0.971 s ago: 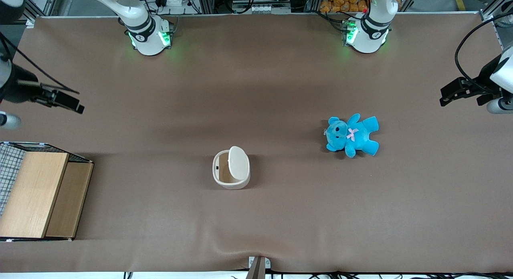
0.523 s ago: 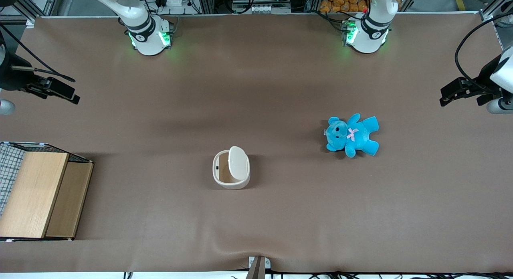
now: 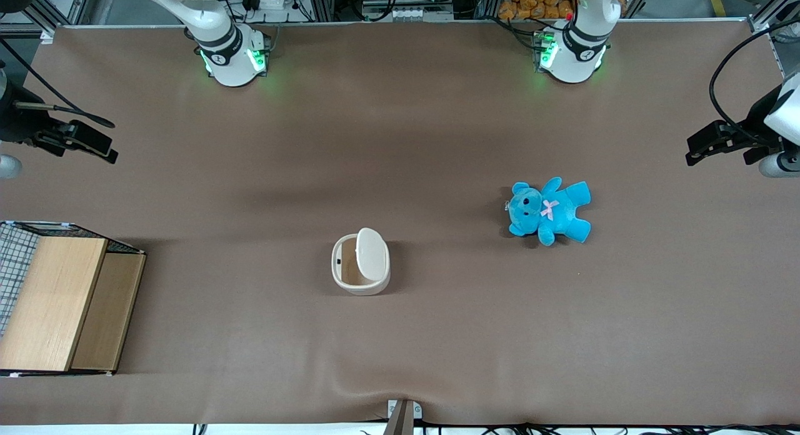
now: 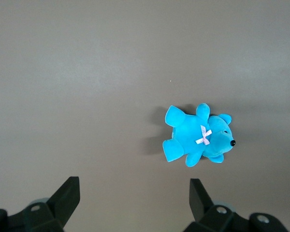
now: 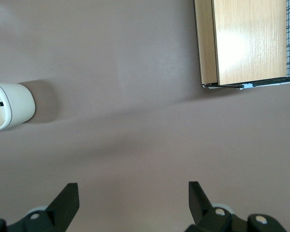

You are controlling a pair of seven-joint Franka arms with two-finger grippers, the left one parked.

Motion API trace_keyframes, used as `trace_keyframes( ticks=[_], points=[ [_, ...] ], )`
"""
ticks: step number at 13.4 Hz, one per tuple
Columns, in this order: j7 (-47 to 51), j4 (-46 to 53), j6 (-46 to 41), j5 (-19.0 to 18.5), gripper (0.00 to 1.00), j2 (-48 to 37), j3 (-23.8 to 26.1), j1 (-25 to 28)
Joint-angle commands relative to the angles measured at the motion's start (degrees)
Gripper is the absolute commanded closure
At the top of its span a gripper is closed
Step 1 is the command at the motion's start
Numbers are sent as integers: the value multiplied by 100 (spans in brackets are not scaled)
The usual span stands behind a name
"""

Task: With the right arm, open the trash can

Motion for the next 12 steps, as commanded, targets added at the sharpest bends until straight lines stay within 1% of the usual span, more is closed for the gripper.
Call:
trace_keyframes(
  ticks=[1, 7, 9, 10, 12],
  points=[
    [-104, -92, 56, -50, 0, -113, 65, -97],
    [-131, -13, 3, -76, 0, -86, 56, -115],
    [-384, -21, 3, -85, 0, -86, 56, -115],
    [-673, -22, 20, -120, 0, -86, 56, -115],
    [-807, -22, 3, -129, 0, -86, 56, -115]
  ],
)
